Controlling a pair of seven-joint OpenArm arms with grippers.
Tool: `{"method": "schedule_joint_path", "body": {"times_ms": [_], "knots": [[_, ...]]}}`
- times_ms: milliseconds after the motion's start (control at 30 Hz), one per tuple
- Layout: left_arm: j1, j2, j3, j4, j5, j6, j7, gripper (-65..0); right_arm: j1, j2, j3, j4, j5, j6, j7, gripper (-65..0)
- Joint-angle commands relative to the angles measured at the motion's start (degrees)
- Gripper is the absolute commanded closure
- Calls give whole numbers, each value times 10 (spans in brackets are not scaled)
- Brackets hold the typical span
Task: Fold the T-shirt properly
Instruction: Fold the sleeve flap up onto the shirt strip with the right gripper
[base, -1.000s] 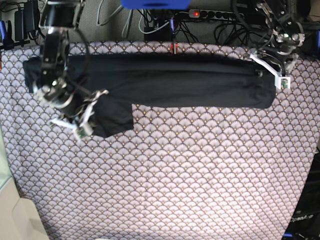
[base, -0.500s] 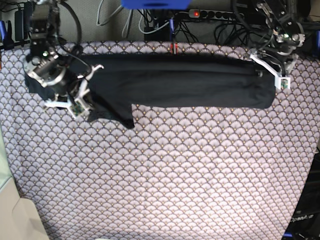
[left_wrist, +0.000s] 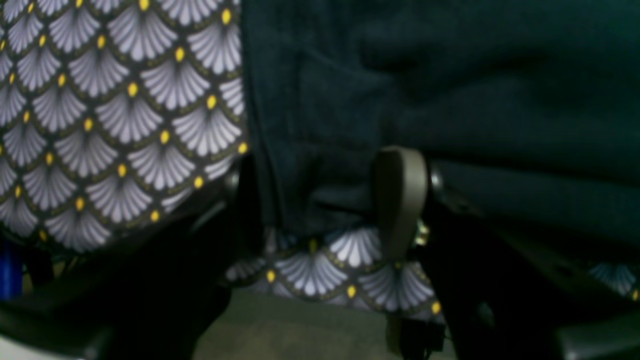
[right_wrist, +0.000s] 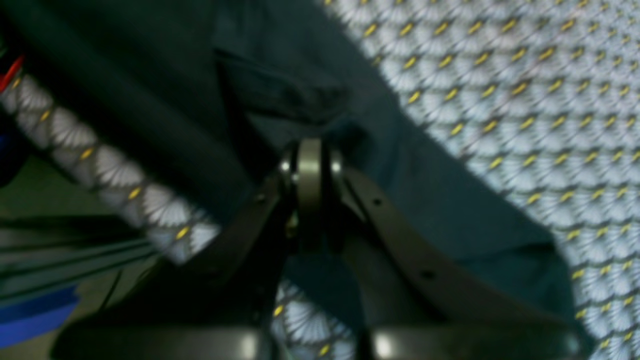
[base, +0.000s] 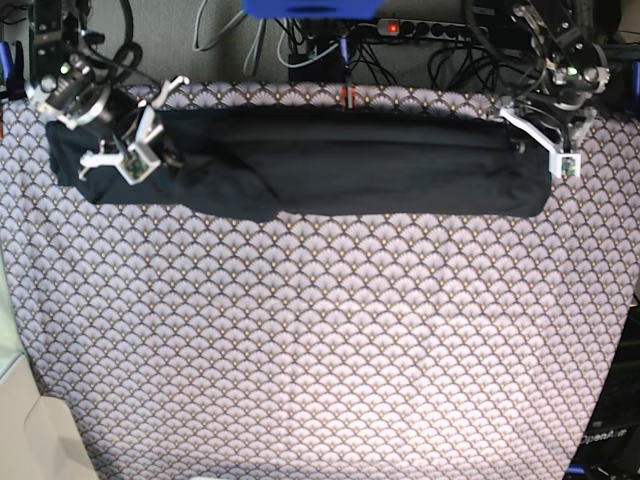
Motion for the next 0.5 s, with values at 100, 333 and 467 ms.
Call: {"method": "schedule_joint_path", "body": {"times_ms": [100,333,467], "knots": [[-1,-4,-2,8,-5,0,-9,-329,-20,7,30,9,8,-2,46,0],[0,-4,-2,8,-5,0,-9,-329,-39,28,38,7,8,-2,61,0],[0,-4,-4,8,-5,0,-9,-329,-43,33,38,-7,8,-2,75,0]]}}
